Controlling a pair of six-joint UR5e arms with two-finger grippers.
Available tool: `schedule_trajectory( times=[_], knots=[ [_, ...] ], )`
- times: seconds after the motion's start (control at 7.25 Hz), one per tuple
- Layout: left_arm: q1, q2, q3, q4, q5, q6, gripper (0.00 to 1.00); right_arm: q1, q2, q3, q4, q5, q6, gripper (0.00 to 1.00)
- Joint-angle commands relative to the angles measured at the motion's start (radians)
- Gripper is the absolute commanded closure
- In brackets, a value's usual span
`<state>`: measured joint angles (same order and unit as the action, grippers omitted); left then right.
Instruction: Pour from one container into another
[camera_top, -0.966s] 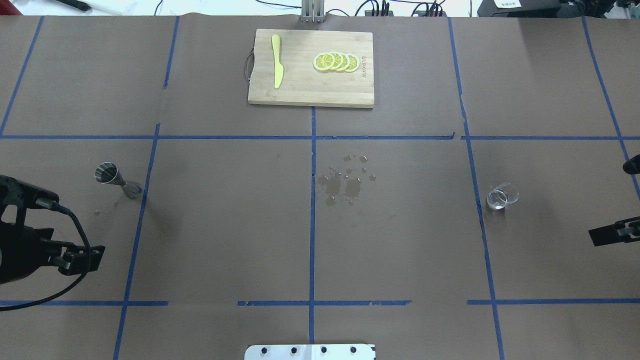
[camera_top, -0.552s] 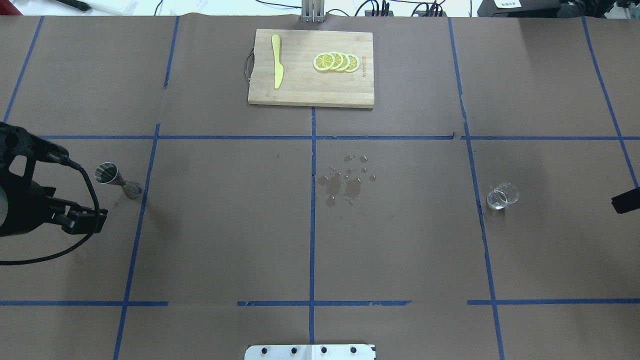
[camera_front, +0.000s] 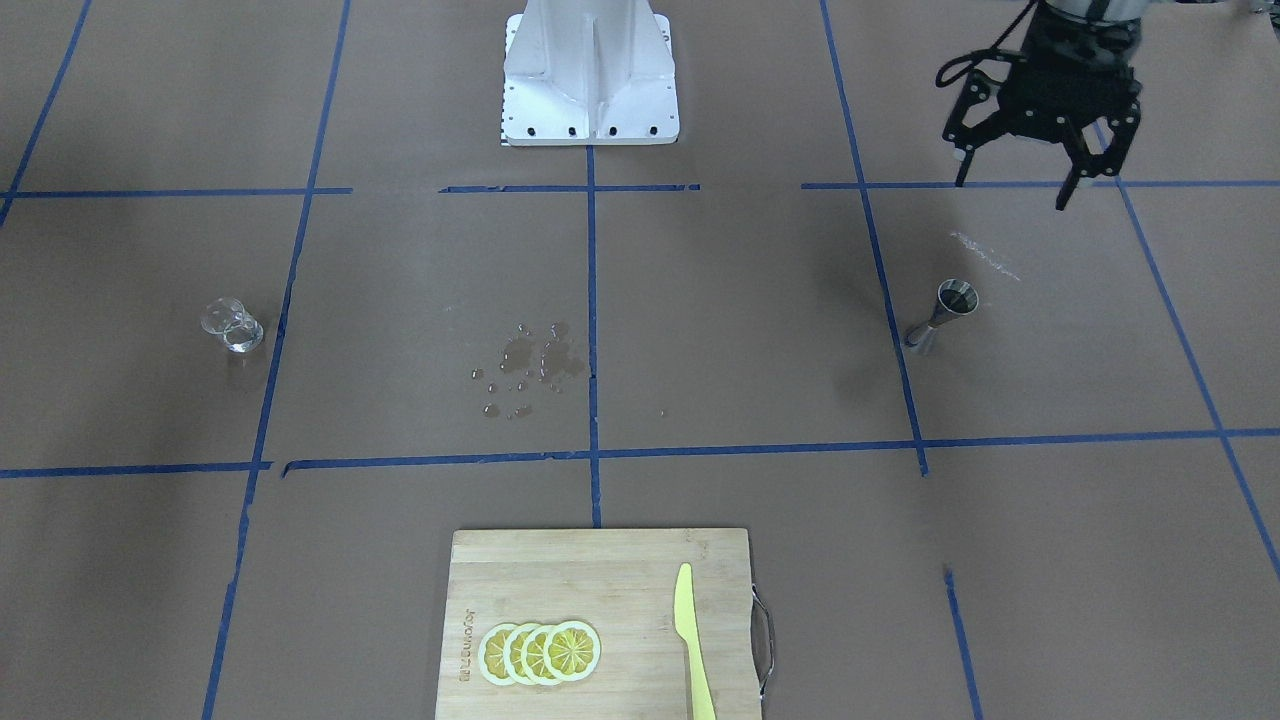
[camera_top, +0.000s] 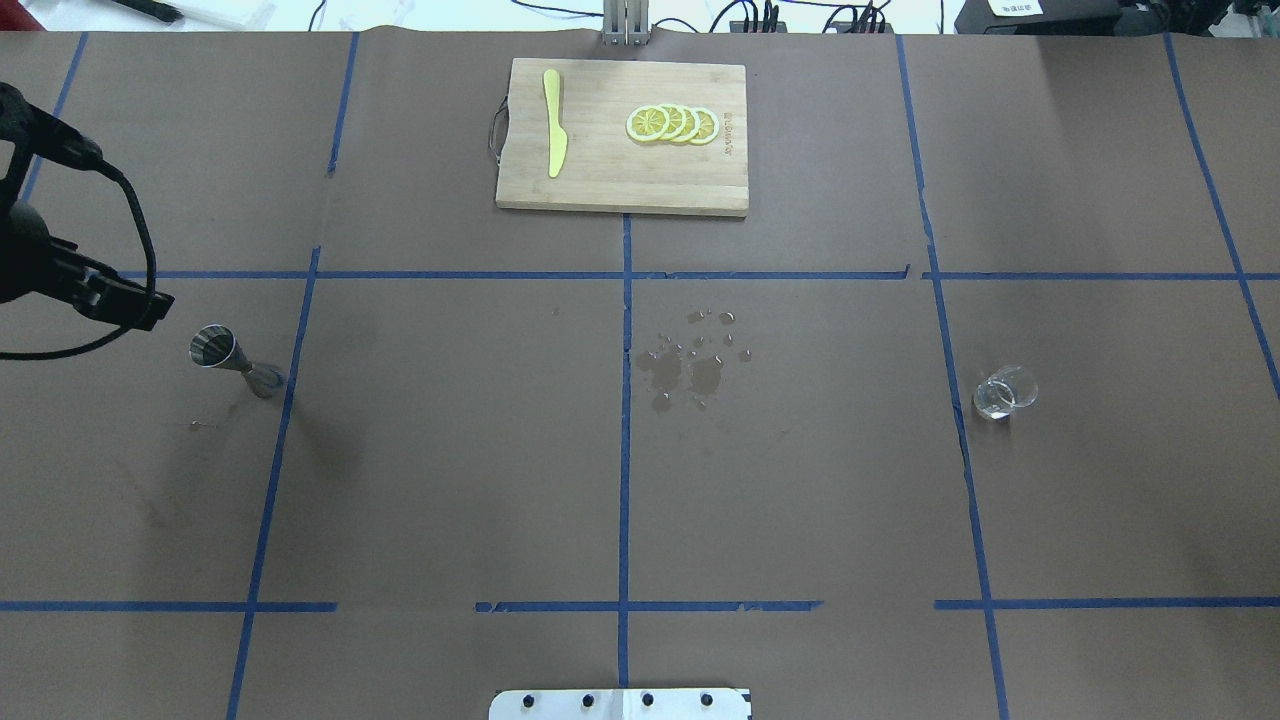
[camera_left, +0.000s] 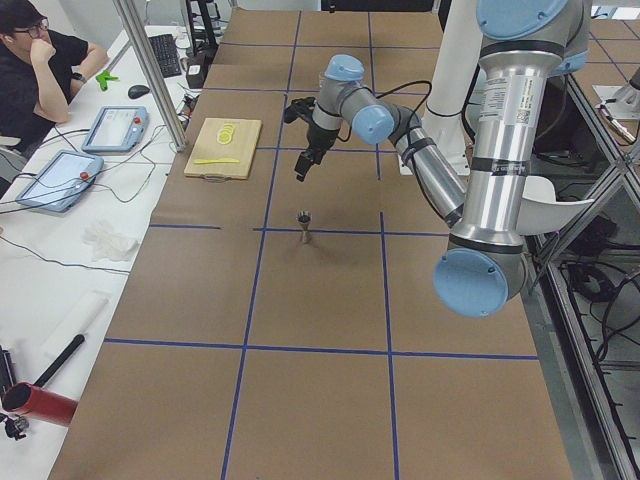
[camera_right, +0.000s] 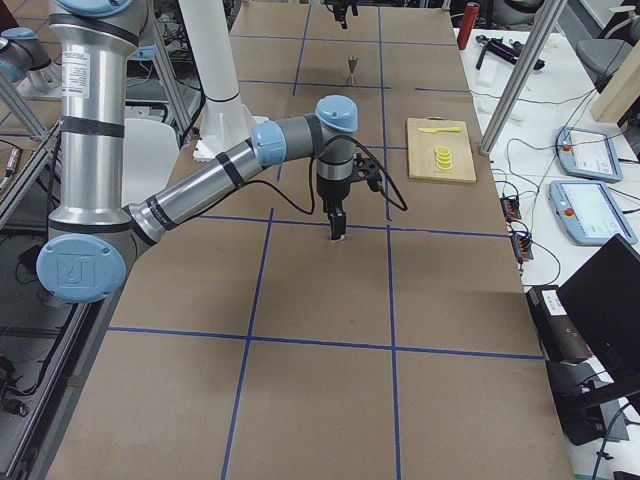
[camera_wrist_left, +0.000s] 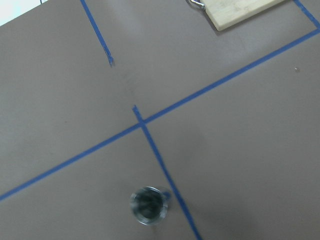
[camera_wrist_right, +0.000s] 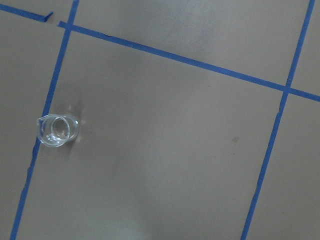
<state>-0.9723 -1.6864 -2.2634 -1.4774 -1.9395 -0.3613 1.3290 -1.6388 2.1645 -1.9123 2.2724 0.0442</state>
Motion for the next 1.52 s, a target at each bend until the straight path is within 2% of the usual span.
schedule_trajectory(
  times=[0.0,0.14,0.28,0.41,0.69,0.97,1.1,1.38],
  knots=[
    [-0.237,-0.019,0.189,-0.01,-0.123,0.271,0.0,0.109,0.017,-0.154,-0.002,0.061,-0.177,0.0],
    [-0.35,-0.019,0.279,-0.017,-0.222,0.37,0.0,0.154,0.02,-0.225,0.002,0.085,-0.241,0.0],
    [-0.426,-0.016,0.363,-0.024,-0.278,0.439,0.0,0.194,0.016,-0.274,0.007,0.084,-0.247,0.0],
    [-0.465,-0.015,0.428,-0.026,-0.283,0.455,0.0,0.231,0.01,-0.296,0.016,0.079,-0.238,0.0],
    [-0.523,-0.002,0.493,-0.06,-0.288,0.455,0.0,0.234,0.017,-0.314,0.022,0.067,-0.204,0.0],
    [-0.543,-0.001,0.583,-0.073,-0.323,0.456,0.0,0.251,0.049,-0.395,0.044,0.085,-0.188,0.0],
    [-0.574,0.013,0.65,-0.133,-0.328,0.491,0.0,0.251,0.05,-0.438,0.079,0.119,-0.184,0.0],
    [-0.597,0.086,0.688,-0.217,-0.396,0.521,0.0,0.25,0.048,-0.517,0.282,0.13,-0.065,0.0]
  ],
)
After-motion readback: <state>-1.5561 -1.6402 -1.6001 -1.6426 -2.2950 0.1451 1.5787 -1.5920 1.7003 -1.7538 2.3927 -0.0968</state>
